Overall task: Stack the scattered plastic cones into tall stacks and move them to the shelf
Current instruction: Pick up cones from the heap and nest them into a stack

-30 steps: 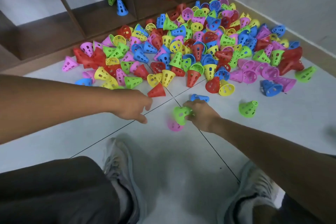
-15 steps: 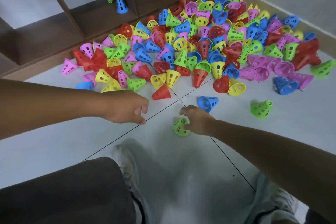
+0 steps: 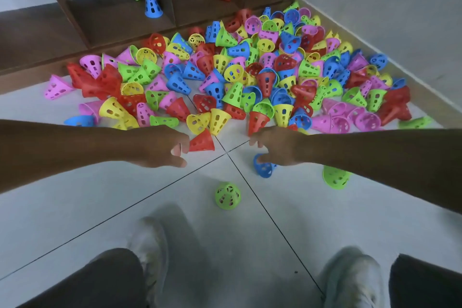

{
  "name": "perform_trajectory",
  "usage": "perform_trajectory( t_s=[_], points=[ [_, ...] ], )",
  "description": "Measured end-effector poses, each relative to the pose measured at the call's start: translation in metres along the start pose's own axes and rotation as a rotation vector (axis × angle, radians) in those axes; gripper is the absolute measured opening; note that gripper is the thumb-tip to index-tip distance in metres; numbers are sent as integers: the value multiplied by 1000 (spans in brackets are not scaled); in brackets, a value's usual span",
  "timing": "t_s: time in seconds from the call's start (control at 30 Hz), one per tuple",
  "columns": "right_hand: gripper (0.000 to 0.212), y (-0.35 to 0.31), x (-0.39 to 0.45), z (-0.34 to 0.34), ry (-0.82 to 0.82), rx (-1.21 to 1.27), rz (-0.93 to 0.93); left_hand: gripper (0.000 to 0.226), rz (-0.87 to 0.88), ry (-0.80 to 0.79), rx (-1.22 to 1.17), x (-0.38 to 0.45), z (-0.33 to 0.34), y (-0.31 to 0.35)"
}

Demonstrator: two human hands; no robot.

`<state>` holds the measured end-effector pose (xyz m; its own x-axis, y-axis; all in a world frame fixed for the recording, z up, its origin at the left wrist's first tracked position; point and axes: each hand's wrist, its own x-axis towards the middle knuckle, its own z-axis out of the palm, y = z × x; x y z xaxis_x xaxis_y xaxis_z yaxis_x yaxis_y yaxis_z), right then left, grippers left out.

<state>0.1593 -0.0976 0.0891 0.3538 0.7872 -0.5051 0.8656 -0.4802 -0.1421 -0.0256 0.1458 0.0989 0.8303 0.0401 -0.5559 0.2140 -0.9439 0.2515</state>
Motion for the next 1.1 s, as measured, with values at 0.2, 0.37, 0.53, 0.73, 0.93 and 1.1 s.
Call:
perform_trajectory(
  t_s=[0.2,0.37,0.53,0.73,0.93,1.1],
  points=[
    [44,33,-18,-11,-26,-53,-20,31,-38,49,-100,29,8,-11],
    [47,59,-15,14,-24,8,33,59,-61,107,-159,66,21,-13],
    [70,72,-3,52,5,103,95,88,-240,200,-143,103,72,-22],
    [84,67,12,80,40,132,101,79,-281,404,-165,132,98,-15],
    [72,62,22,103,116,168,147,64,-278,387,-182,135,105,3],
    [54,56,17,126,187,170,200,57,-201,366,-139,125,109,10]
  ],
)
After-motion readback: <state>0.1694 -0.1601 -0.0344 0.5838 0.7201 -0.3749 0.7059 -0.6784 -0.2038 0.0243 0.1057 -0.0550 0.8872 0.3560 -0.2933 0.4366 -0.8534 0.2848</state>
